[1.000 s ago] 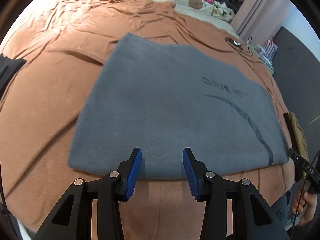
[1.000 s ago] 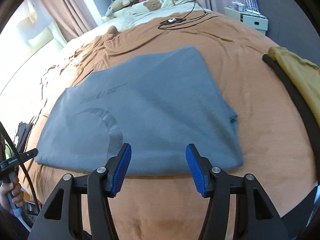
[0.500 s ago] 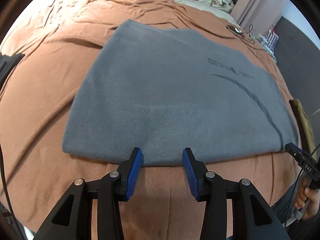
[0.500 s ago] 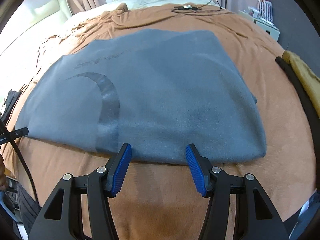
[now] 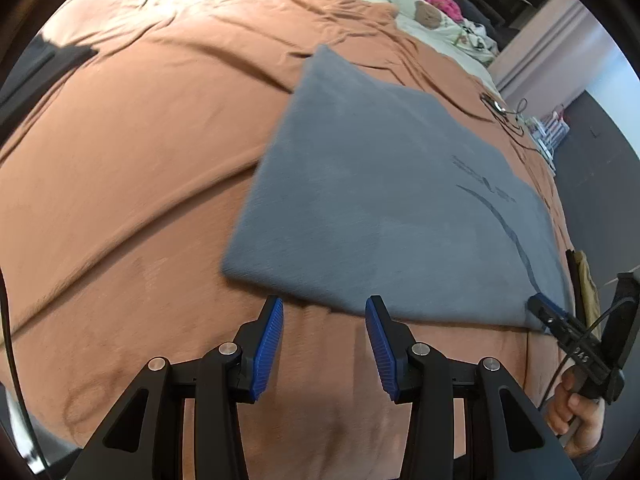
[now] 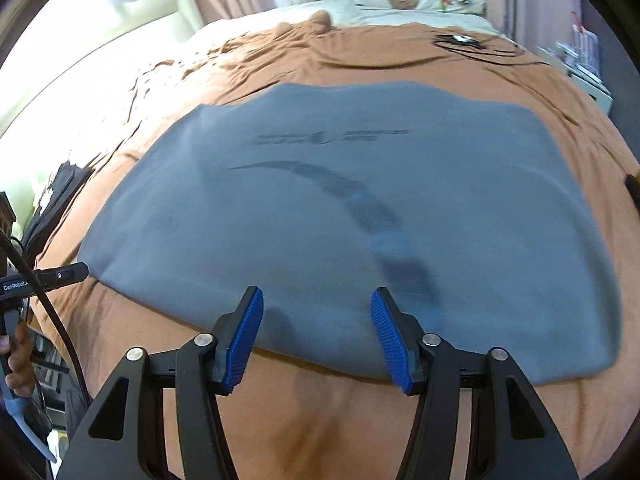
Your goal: Fold small clothes
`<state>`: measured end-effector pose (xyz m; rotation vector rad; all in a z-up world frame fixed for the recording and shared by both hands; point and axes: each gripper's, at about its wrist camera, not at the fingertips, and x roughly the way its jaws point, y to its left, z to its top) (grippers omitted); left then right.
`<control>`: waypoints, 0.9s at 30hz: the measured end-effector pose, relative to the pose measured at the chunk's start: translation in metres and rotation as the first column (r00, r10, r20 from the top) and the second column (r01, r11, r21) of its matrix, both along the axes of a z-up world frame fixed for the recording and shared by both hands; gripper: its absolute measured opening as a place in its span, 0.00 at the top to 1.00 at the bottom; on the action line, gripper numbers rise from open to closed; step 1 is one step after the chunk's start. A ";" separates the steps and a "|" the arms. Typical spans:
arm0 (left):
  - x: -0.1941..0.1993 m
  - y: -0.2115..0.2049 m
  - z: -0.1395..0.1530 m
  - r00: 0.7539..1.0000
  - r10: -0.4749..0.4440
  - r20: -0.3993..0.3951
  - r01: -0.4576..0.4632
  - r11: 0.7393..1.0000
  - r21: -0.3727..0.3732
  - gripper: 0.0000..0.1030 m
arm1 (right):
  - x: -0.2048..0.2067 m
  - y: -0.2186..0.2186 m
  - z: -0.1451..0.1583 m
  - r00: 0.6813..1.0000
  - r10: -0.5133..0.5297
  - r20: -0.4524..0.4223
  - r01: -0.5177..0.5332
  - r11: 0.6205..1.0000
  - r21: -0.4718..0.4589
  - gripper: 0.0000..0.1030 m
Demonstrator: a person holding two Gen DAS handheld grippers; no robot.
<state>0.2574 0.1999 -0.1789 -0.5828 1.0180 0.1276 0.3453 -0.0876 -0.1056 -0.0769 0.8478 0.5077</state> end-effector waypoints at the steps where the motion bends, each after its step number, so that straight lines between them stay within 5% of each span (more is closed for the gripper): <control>1: -0.002 0.003 -0.001 1.000 0.009 -0.001 -0.009 1.000 -0.009 0.56 | 0.001 0.009 -0.003 1.000 0.015 -0.007 -0.015 1.000 -0.002 0.57; 8: -0.014 0.029 -0.009 0.995 0.103 0.006 -0.101 0.984 -0.147 0.50 | 0.011 0.033 -0.015 0.997 0.078 -0.009 -0.079 0.996 -0.029 0.63; 14: -0.013 0.041 -0.020 0.984 0.177 0.000 -0.169 0.943 -0.286 0.49 | 0.007 0.045 -0.022 0.993 0.115 -0.014 -0.116 0.992 -0.047 0.63; 27: 0.001 0.048 -0.025 0.965 0.260 0.025 -0.237 0.912 -0.334 0.49 | 0.009 0.024 -0.018 0.995 0.084 -0.054 -0.082 0.996 0.029 0.63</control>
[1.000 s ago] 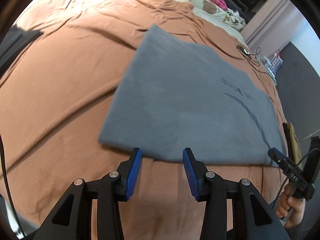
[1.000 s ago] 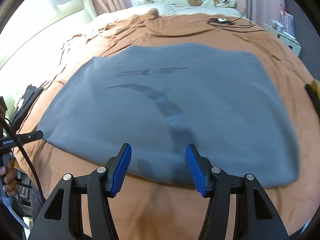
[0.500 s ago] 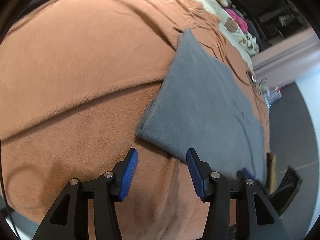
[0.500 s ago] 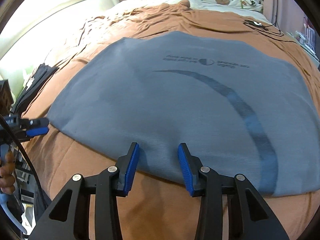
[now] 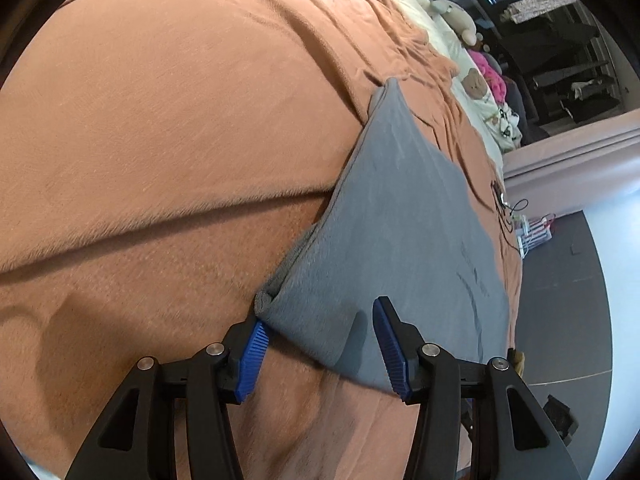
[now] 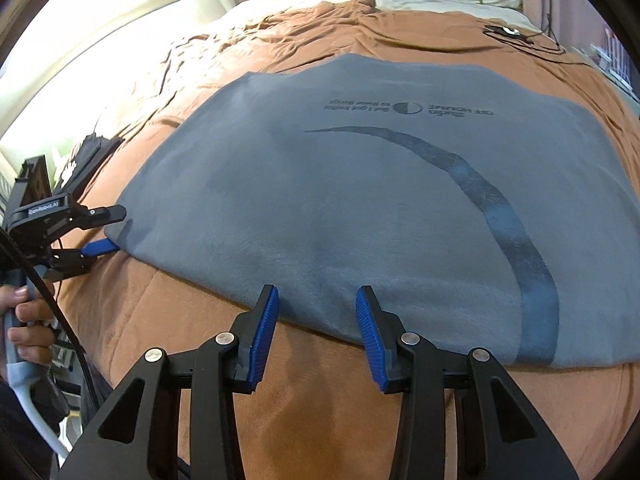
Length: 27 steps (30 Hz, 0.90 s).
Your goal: Fold small clothes
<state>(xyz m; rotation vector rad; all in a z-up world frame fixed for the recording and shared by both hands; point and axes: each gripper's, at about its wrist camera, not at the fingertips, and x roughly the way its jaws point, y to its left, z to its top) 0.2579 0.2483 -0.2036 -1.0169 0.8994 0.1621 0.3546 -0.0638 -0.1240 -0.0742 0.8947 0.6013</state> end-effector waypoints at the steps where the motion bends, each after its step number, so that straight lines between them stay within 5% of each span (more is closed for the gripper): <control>1: 0.000 0.000 0.001 1.000 0.001 -0.002 -0.001 1.000 0.005 0.50 | 0.001 -0.003 0.001 1.000 -0.008 -0.001 0.008 1.000 0.009 0.63; 3: 0.001 -0.002 0.003 1.000 -0.005 -0.009 0.006 1.000 0.028 0.57 | 0.000 -0.007 0.001 1.000 -0.017 -0.001 0.017 1.000 0.019 0.63; 4: 0.001 -0.001 0.003 1.000 -0.008 -0.011 0.008 0.999 0.036 0.68 | -0.001 -0.009 0.002 1.000 -0.019 0.002 0.019 1.000 0.021 0.64; 7: 0.000 -0.001 0.003 1.000 -0.014 -0.006 0.014 0.999 0.030 0.91 | -0.001 -0.009 0.003 1.000 -0.025 0.002 0.025 0.999 0.025 0.79; 9: 0.000 -0.002 0.006 1.000 -0.019 -0.003 0.019 0.998 0.052 0.93 | 0.001 -0.009 0.003 1.000 -0.024 -0.008 0.024 0.999 0.035 0.88; 15: 0.000 -0.004 0.033 0.998 -0.036 0.050 0.030 0.993 0.114 0.94 | 0.004 0.000 -0.004 0.999 -0.013 -0.030 0.014 1.000 0.017 0.90; 27: 0.001 -0.004 0.048 0.996 -0.033 0.080 0.025 0.995 0.100 0.95 | 0.024 -0.006 0.011 0.997 -0.037 -0.069 0.039 0.999 0.020 0.91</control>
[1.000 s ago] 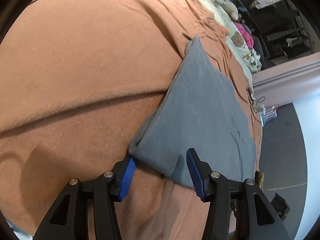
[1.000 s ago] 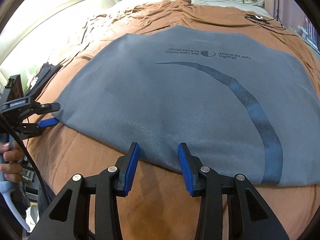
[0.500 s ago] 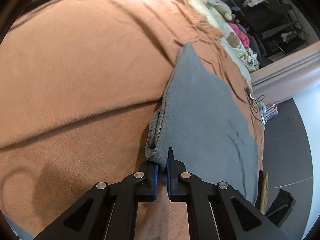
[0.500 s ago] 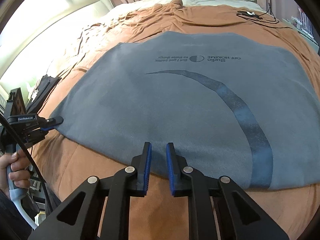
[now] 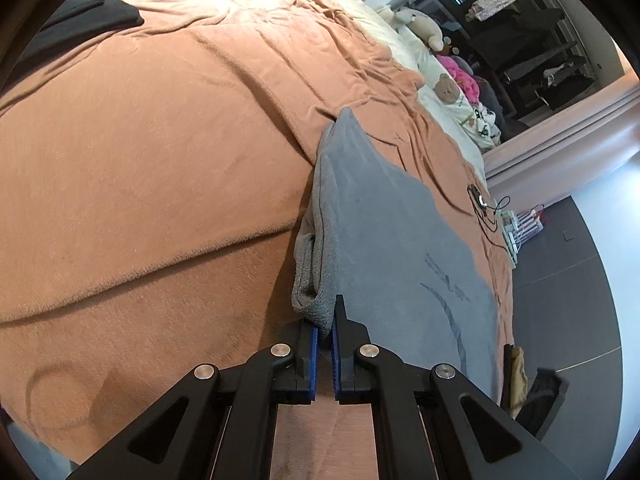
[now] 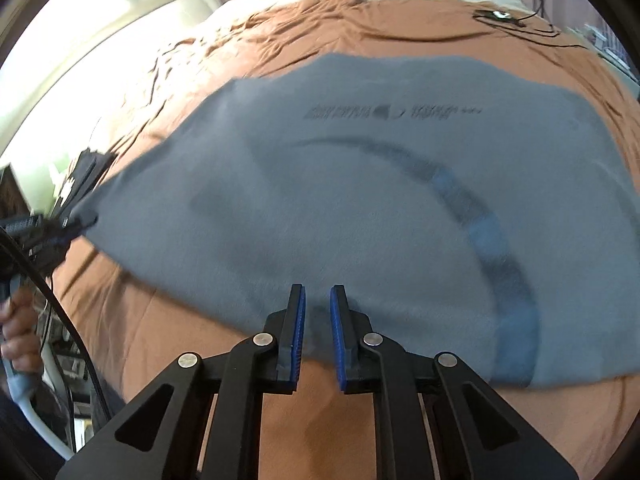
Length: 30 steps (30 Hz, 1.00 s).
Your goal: Fold small clothes
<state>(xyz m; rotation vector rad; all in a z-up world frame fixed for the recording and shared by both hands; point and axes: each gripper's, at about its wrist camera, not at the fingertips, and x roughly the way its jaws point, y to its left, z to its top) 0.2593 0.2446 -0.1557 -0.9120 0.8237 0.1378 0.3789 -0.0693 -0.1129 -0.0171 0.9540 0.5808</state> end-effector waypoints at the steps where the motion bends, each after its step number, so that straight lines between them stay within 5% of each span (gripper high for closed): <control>1: 0.000 -0.001 0.000 1.000 0.002 0.000 -0.002 1.000 -0.003 0.95 | 0.005 0.000 0.001 1.000 -0.009 -0.002 0.009 1.000 -0.001 0.91; 17: -0.007 0.002 -0.014 0.998 0.056 -0.024 -0.058 0.996 -0.066 0.95 | 0.084 0.043 -0.009 0.999 -0.021 -0.027 0.019 0.997 -0.075 0.91; 30: -0.011 0.004 -0.029 0.993 0.101 -0.055 -0.106 0.991 -0.080 0.95 | 0.147 0.044 -0.008 0.998 -0.032 -0.055 0.031 0.999 -0.020 0.91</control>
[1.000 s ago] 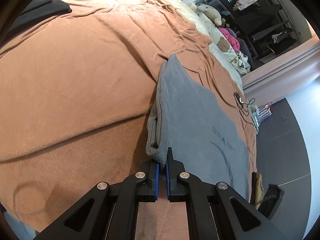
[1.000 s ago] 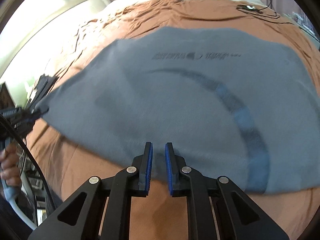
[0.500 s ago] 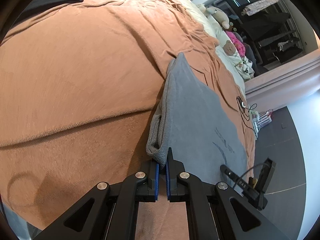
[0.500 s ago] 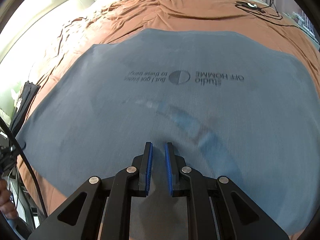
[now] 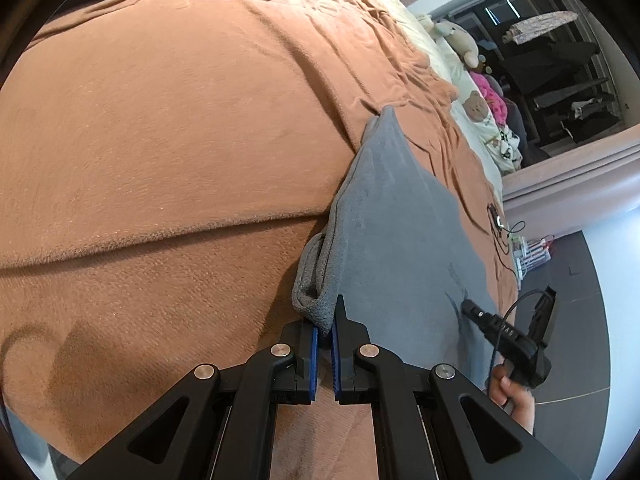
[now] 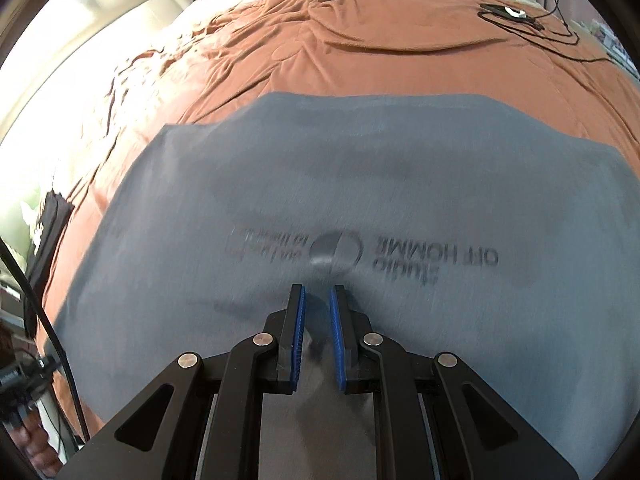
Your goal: Fold small clothes
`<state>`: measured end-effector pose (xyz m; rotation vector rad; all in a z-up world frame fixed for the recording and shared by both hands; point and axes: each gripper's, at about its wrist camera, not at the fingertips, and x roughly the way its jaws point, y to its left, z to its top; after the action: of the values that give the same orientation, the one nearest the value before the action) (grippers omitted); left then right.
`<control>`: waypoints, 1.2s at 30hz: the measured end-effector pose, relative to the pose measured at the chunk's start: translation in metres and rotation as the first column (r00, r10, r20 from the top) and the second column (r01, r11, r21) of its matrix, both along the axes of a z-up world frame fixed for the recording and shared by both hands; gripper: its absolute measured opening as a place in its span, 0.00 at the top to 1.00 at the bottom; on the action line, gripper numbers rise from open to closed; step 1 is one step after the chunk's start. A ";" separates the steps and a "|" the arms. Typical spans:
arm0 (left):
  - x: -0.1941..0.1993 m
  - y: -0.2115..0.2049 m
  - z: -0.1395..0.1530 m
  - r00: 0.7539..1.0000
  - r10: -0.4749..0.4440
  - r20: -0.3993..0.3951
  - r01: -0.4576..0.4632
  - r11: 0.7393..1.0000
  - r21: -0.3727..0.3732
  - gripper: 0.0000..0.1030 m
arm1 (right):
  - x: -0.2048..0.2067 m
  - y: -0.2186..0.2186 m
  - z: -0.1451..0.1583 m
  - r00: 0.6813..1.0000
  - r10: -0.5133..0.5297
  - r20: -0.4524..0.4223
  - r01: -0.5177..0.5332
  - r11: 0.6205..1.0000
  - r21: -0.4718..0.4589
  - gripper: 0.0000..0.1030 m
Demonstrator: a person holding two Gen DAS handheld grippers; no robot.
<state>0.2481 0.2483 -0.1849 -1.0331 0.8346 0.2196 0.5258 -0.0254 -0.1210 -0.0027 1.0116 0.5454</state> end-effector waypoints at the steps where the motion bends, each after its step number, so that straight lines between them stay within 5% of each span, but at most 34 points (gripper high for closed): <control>1: 0.000 0.000 -0.001 1.000 0.000 -0.004 0.000 1.000 0.003 0.95 | 0.004 0.000 0.000 1.000 -0.003 -0.001 0.003 1.000 0.002 0.91; 24: 0.008 0.001 -0.021 0.996 -0.003 -0.088 0.000 0.999 -0.036 0.93 | 0.098 0.038 -0.004 0.998 -0.059 0.004 0.059 0.998 -0.025 0.91; 36: 0.005 0.006 -0.021 0.999 -0.017 -0.036 0.015 0.999 -0.047 0.94 | 0.116 0.057 0.003 0.994 -0.090 0.062 0.095 0.992 -0.087 0.91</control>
<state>0.2532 0.2542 -0.2060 -1.0681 0.8836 0.2067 0.6422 0.0321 -0.1184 -0.0511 0.9735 0.4131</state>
